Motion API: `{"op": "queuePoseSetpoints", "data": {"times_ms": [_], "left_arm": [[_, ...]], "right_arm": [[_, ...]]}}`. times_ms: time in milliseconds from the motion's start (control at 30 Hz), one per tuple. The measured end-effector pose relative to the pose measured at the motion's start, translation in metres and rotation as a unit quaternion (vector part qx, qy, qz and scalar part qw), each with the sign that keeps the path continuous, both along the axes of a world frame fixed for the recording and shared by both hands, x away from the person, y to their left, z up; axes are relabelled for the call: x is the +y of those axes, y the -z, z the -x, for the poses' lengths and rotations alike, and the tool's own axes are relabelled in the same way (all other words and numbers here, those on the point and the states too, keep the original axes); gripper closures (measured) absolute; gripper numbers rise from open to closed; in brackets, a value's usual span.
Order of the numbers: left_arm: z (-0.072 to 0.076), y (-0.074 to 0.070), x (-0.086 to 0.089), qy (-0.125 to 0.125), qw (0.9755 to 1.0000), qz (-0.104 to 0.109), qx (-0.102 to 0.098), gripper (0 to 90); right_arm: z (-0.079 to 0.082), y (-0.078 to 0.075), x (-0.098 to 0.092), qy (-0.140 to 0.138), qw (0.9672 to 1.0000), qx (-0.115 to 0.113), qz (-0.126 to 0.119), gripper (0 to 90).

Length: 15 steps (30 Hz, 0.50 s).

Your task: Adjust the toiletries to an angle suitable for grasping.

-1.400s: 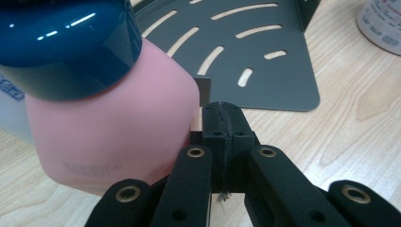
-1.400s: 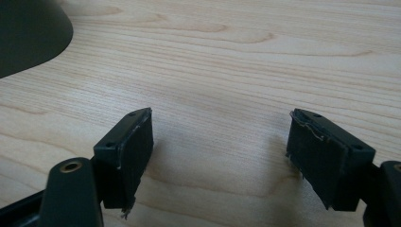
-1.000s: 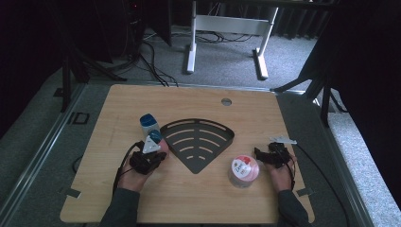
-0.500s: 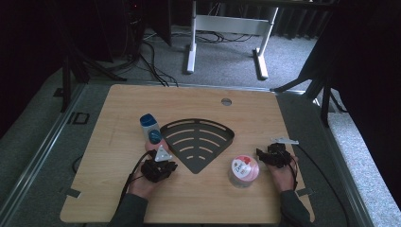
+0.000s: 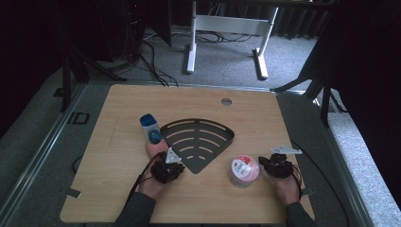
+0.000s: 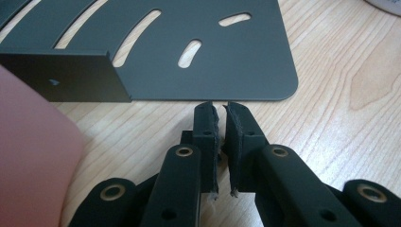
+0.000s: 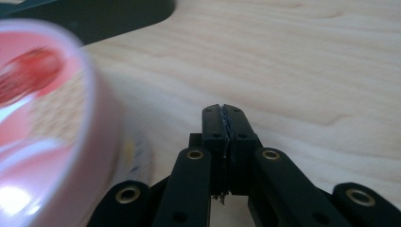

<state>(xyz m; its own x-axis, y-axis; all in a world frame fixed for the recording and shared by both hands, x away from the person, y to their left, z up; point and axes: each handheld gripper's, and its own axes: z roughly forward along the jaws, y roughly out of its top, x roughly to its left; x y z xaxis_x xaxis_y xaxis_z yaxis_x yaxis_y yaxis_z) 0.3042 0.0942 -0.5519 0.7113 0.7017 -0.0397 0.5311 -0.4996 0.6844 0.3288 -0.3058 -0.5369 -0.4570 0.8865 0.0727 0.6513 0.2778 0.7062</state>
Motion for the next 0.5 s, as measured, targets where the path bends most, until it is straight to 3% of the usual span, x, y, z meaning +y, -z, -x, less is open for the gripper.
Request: {"op": "queuePoseSetpoints", "data": {"times_ms": [500], "left_arm": [[-0.001,0.000,-0.015,0.024,0.9997,0.005,0.000,82.2]], "right_arm": [[0.016,-0.001,0.010,-0.034,0.9994,0.004,-0.007,88.9]]}}
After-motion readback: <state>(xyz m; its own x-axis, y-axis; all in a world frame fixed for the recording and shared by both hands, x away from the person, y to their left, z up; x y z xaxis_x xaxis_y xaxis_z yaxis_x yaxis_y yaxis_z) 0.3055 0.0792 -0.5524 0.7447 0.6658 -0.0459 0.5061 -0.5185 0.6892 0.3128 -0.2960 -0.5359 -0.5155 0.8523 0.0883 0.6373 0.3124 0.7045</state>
